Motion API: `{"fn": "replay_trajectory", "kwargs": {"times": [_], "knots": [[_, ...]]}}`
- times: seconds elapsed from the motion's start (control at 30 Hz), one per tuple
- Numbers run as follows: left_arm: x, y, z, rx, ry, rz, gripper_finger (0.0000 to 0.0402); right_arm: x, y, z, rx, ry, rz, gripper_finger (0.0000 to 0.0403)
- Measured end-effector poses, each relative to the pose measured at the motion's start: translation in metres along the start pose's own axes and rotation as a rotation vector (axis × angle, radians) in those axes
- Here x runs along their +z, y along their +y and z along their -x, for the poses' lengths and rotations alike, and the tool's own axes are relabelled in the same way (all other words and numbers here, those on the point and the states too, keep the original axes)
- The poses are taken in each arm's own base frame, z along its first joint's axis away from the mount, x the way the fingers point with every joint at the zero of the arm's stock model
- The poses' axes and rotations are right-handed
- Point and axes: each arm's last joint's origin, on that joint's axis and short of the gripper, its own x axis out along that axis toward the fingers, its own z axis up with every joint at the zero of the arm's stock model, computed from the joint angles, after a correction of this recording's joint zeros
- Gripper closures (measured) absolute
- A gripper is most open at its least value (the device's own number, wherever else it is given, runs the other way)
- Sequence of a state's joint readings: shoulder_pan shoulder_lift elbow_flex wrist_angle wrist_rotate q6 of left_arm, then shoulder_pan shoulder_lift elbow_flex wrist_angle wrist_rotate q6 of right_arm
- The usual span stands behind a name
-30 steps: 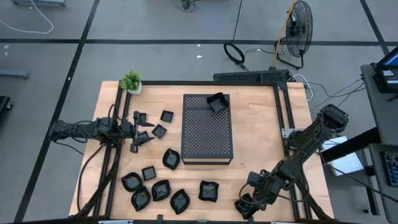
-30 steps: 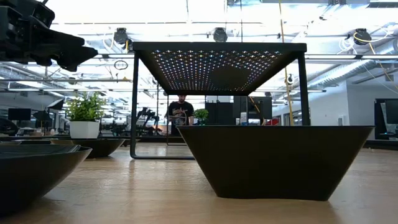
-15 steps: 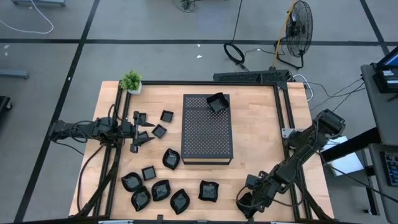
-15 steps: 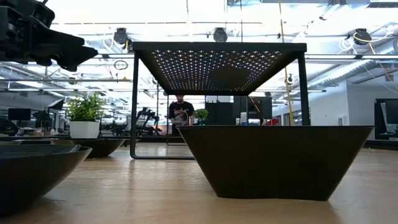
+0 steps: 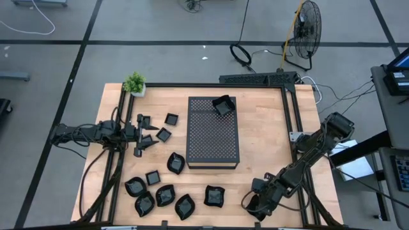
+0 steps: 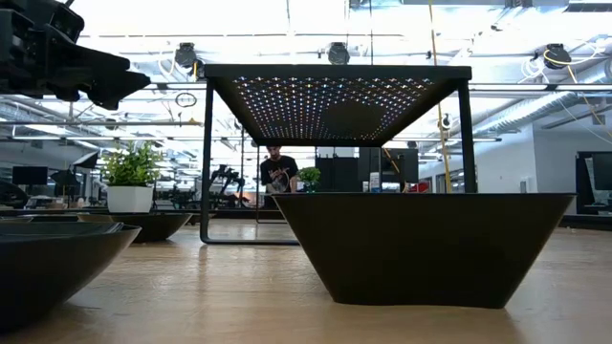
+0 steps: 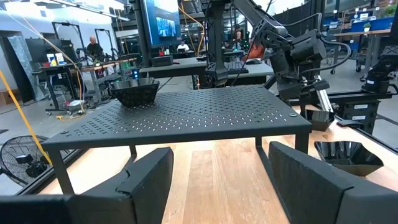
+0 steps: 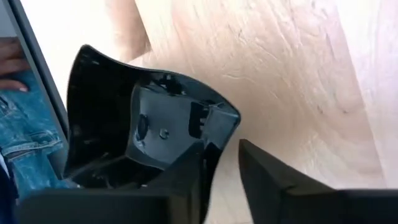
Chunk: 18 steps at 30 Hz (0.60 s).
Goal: Pick & Place Mini shaped plates
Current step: Stack the black distorted square plate on top of the black distorted square plates on the shelf
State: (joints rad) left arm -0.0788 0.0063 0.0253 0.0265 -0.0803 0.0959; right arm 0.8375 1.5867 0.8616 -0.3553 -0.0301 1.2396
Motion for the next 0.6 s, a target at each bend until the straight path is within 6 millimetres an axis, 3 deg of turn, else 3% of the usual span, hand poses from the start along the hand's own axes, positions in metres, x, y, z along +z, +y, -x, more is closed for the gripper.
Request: {"fn": "replay_trajectory", "kwargs": {"times": [0.17, 0.6], "knots": [[0.0, 0.0, 0.0, 0.0, 0.0, 0.0, 0.0133, 0.001, 0.003, 0.015, 0.057, -0.021, 0.03, 0.0396], [0.0, 0.0, 0.0, 0.0, 0.0, 0.0, 0.0133, 0.004, 0.006, 0.091, 0.27, -0.281, 0.099, 0.0402]]}}
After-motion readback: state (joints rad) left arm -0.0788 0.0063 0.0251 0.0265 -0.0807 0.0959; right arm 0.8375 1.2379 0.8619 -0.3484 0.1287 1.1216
